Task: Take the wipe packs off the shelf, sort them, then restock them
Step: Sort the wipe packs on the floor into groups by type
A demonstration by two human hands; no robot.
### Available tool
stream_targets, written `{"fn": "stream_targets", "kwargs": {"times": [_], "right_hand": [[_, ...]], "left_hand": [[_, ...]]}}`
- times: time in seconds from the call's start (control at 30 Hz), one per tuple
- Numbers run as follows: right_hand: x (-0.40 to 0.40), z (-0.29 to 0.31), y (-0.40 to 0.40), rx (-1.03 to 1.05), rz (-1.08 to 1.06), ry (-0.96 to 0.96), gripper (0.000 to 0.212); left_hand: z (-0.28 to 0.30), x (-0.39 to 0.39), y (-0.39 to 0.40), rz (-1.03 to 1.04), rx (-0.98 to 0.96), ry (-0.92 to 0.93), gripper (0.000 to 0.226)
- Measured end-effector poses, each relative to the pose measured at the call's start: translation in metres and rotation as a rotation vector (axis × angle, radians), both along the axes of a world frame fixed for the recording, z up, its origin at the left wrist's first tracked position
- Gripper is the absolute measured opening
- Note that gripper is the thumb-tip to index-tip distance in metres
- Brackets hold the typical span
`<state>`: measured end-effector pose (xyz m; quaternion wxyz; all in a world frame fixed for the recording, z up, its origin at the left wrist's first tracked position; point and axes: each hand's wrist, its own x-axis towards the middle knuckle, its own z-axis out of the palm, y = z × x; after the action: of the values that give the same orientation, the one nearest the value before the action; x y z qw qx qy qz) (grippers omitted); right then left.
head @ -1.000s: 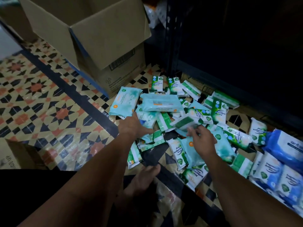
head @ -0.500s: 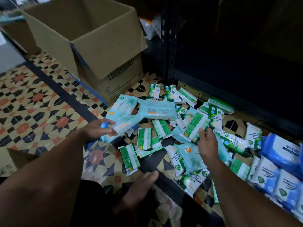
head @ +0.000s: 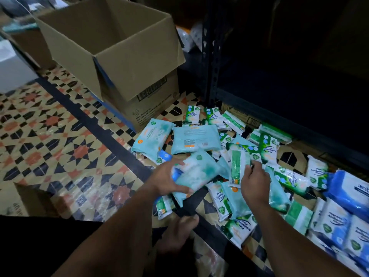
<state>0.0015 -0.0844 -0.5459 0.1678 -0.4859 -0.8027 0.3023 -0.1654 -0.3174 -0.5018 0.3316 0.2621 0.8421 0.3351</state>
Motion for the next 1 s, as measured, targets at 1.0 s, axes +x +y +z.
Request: {"fn": "stream_targets", "kwargs": {"times": [1.0], "right_hand": [[-0.203, 0.011, -0.154, 0.170, 0.696, -0.348, 0.072]], "left_hand": [[-0.041, -0.065, -0.031, 0.796, -0.370, 0.011, 0.061]]}}
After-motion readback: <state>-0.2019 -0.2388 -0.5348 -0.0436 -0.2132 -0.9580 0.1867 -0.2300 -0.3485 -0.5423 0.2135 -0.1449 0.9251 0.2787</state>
